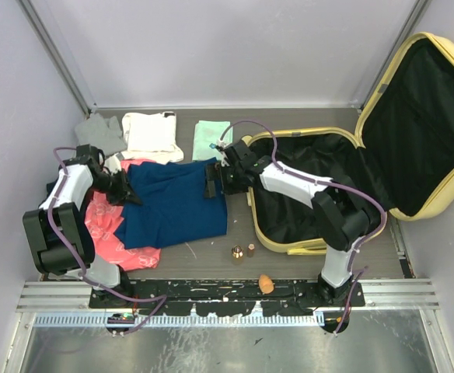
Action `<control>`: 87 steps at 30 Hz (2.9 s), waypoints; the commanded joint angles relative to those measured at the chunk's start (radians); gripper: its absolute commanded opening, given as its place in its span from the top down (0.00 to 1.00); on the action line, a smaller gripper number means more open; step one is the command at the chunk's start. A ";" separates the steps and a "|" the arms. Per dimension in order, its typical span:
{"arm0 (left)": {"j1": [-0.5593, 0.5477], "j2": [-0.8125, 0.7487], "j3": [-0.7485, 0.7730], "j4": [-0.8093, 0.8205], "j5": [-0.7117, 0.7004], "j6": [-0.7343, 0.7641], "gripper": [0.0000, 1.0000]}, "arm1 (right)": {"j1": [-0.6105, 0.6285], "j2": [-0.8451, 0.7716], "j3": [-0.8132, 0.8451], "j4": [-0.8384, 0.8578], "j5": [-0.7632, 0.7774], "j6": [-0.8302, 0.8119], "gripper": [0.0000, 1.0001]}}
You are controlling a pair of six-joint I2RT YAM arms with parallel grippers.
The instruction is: Pack the luggage
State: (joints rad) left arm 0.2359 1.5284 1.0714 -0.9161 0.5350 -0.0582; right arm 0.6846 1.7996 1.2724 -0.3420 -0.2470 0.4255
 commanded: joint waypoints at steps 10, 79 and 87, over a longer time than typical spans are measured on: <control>-0.019 0.032 0.021 0.061 -0.006 -0.047 1.00 | 0.002 0.197 0.090 0.050 0.001 0.072 0.01; -1.164 0.634 0.734 0.591 -0.205 -0.461 0.90 | -1.074 -0.327 -0.153 -0.532 -0.124 -1.201 0.77; -1.149 0.540 0.777 0.447 -0.217 -0.314 0.29 | -1.074 -0.338 0.020 -0.606 -0.127 -1.126 0.14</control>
State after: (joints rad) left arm -0.9154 2.1632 1.8069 -0.4370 0.3298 -0.4587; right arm -0.3931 1.4933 1.1698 -0.9123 -0.3424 -0.7292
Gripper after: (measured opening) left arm 0.637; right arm 0.746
